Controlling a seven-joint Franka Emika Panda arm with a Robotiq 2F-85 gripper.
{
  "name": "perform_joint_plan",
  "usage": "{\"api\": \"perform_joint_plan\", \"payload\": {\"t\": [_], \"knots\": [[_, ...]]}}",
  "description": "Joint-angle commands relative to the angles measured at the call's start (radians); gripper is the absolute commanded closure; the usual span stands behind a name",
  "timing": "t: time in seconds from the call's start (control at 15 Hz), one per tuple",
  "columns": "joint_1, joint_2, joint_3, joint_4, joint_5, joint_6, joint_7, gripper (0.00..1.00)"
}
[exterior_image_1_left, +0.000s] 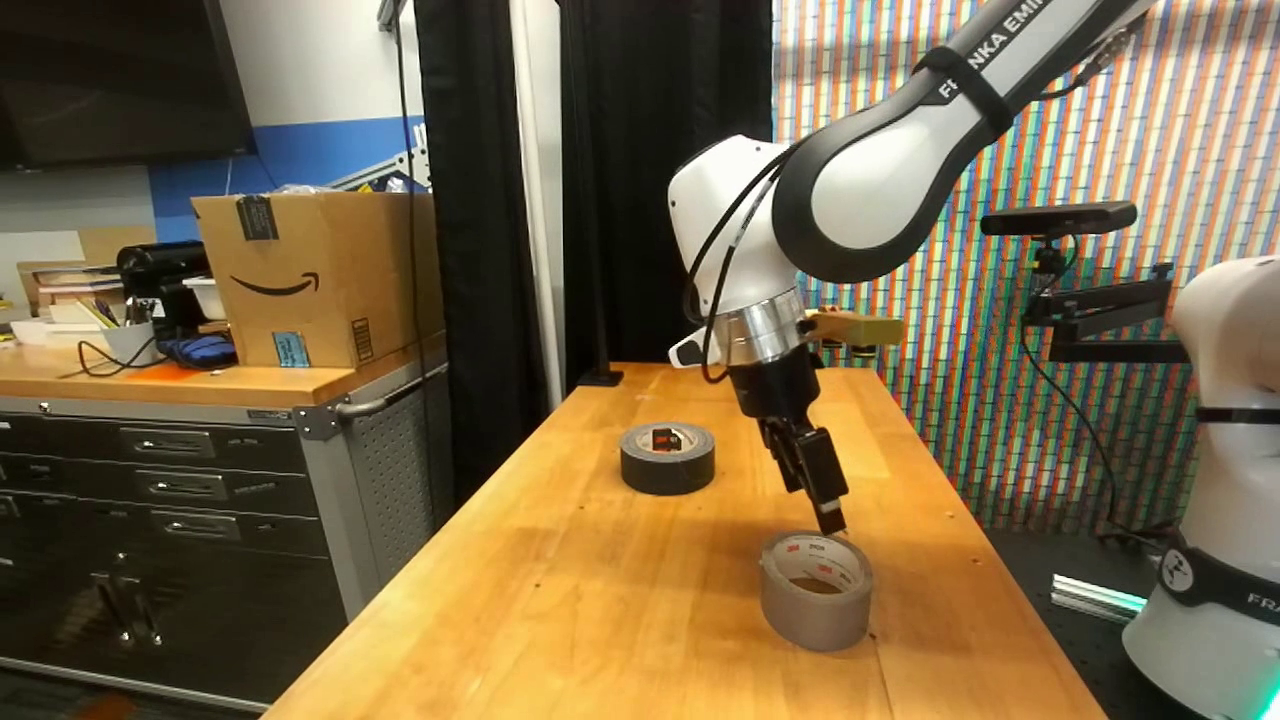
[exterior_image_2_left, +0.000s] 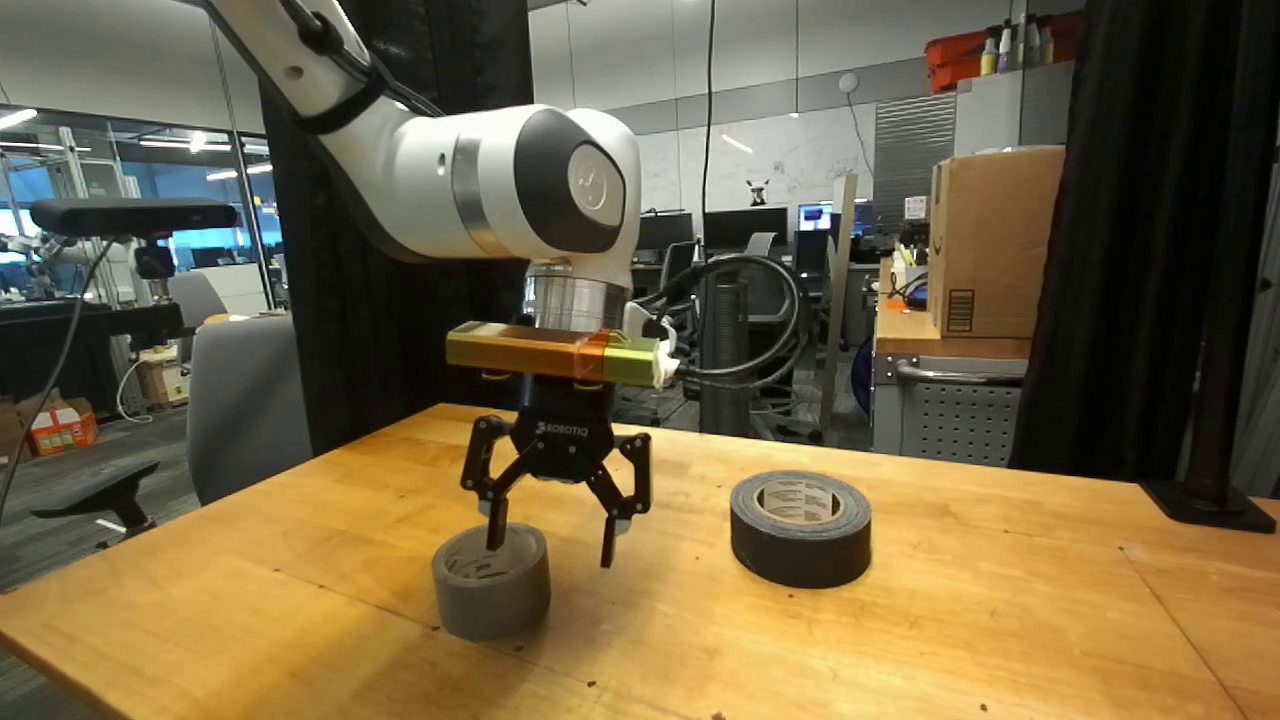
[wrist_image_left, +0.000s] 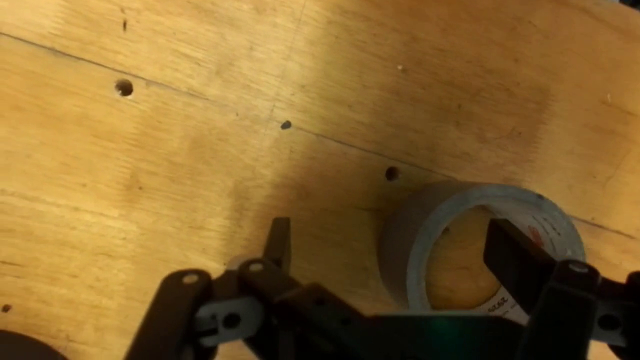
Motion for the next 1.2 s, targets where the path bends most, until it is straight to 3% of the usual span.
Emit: {"api": "perform_joint_plan", "payload": {"t": [0.0,0.47,1.13], "knots": [[-0.005,0.018,0.005,0.021,-0.002,0.044,0.099,0.00],[-0.006,0.018,0.003,0.012,0.004,0.063,0.141,0.00],[-0.024,0.120,-0.006,0.025,0.022,0.090,0.148,0.00]]}}
